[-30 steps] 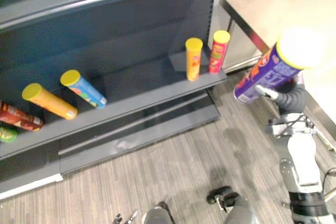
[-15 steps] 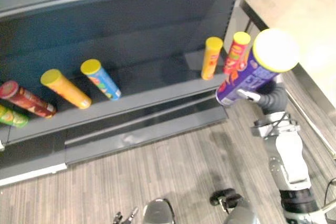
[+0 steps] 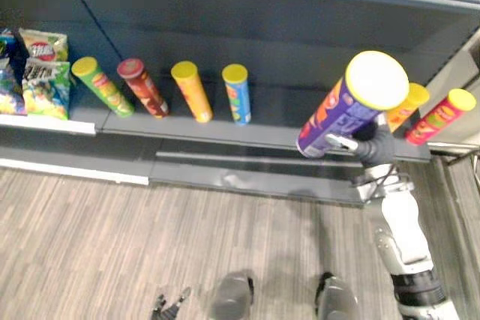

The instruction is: Put the gum and the chips on the shelf.

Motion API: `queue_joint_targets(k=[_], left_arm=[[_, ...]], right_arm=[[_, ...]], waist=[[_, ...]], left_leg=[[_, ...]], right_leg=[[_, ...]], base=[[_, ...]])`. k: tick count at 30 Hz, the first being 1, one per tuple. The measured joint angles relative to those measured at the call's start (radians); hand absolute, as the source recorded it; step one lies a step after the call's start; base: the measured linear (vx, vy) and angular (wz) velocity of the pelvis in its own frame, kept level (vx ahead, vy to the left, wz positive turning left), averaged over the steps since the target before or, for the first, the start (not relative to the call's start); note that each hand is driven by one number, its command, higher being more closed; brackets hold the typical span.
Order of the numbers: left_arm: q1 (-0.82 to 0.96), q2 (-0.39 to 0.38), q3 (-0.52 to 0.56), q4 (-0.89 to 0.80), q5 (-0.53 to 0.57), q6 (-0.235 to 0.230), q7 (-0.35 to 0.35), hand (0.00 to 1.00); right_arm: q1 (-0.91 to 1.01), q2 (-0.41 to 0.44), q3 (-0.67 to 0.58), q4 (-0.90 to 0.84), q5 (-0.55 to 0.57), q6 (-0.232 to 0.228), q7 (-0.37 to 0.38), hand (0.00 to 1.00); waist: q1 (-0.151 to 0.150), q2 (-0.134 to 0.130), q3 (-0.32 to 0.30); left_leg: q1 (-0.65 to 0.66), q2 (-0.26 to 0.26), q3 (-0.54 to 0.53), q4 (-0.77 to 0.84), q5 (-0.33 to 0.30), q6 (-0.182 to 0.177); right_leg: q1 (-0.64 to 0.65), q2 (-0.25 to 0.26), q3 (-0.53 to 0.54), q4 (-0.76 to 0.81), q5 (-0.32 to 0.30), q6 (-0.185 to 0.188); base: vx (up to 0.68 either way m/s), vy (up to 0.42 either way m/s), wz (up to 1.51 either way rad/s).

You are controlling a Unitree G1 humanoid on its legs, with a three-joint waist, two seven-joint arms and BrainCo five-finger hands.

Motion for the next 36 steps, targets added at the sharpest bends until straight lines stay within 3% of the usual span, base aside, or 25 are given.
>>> queue_joint_targets(k=[6, 10, 16, 19, 27, 36], left_arm=[[0.001, -0.012, -0.019, 0.013, 0.000, -0.040, -0.017, 0.00], [0.001, -0.015, -0.020, 0.013, 0.000, -0.048, -0.016, 0.00], [0.001, -0.023, -0.039, 0.004, -0.001, -0.067, -0.013, 0.00], [0.003, -0.019, -0.041, -0.002, -0.006, -0.069, -0.008, 0.00], [0.005, -0.008, -0.067, -0.031, -0.039, -0.066, 0.013, 0.00], [0.004, -0.008, -0.072, -0.064, -0.037, -0.047, 0.026, 0.00]], right_arm=[[-0.002, 0.000, 0.000, 0.002, -0.001, -0.031, -0.028, 1.00], [-0.003, 0.000, 0.000, 0.007, 0.000, -0.033, -0.028, 1.00], [-0.001, 0.004, 0.007, 0.035, 0.000, -0.040, -0.003, 1.00], [0.000, 0.010, 0.037, 0.070, -0.003, -0.041, 0.001, 1.00], [0.000, 0.010, 0.054, 0.104, -0.004, -0.041, -0.004, 1.00], [-0.018, 0.010, 0.053, 0.150, -0.003, -0.040, -0.036, 1.00]], waist=[[-0.008, 0.000, 0.000], [-0.008, -0.001, 0.001], [-0.012, -0.009, 0.007], [-0.032, -0.017, 0.017], [-0.033, -0.020, 0.019], [-0.032, -0.021, 0.019]], left_leg=[[0.051, 0.023, -0.024, -0.125, 0.080, -0.052], [0.047, 0.033, -0.029, -0.181, 0.115, -0.064], [0.013, 0.025, -0.027, -0.222, 0.147, -0.063], [0.011, 0.024, -0.038, -0.242, 0.172, -0.070], [0.010, 0.022, -0.067, -0.310, 0.230, -0.073], [0.038, 0.023, -0.073, -0.325, 0.235, -0.080]], right_leg=[[0.016, 0.019, -0.039, 0.029, -0.027, -0.046], [-0.002, 0.029, -0.044, 0.029, -0.036, -0.061], [-0.014, 0.031, -0.036, -0.021, -0.061, -0.051], [-0.017, 0.033, -0.047, -0.022, -0.062, -0.052], [-0.017, 0.029, -0.086, -0.036, -0.056, -0.054], [0.010, 0.025, -0.095, -0.042, -0.050, -0.057]], base=[[0.00, -0.154, 0.23], [-0.07, -0.105, 0.15], [-0.15, -0.054, 0.01], [-0.15, -0.053, 0.13], [-0.01, -0.031, 0.13], [0.08, 0.005, 0.06]])
